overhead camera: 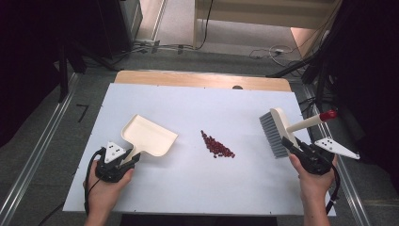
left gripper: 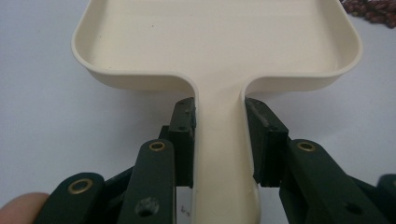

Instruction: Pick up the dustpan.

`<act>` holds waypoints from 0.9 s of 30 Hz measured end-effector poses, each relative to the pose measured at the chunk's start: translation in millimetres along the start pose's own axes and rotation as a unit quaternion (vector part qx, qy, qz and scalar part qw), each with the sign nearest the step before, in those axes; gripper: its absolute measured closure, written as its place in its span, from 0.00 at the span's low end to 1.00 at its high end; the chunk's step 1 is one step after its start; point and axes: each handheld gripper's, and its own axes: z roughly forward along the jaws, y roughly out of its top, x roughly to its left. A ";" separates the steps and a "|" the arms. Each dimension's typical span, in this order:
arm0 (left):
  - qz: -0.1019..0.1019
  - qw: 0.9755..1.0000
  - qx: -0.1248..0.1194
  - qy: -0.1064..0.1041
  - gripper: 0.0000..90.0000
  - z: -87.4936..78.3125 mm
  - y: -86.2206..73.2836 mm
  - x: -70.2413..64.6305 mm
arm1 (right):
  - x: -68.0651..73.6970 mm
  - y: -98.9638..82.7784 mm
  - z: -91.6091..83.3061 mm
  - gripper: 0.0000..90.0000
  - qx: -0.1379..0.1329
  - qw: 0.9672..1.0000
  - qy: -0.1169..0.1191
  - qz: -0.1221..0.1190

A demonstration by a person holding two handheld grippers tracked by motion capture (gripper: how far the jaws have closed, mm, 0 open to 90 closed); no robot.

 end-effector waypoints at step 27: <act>0.115 0.985 0.033 -0.121 0.74 32.6 32.0 -59.6 | 5.1 5.8 -1.5 0.73 0.005 1.000 -0.003 -0.002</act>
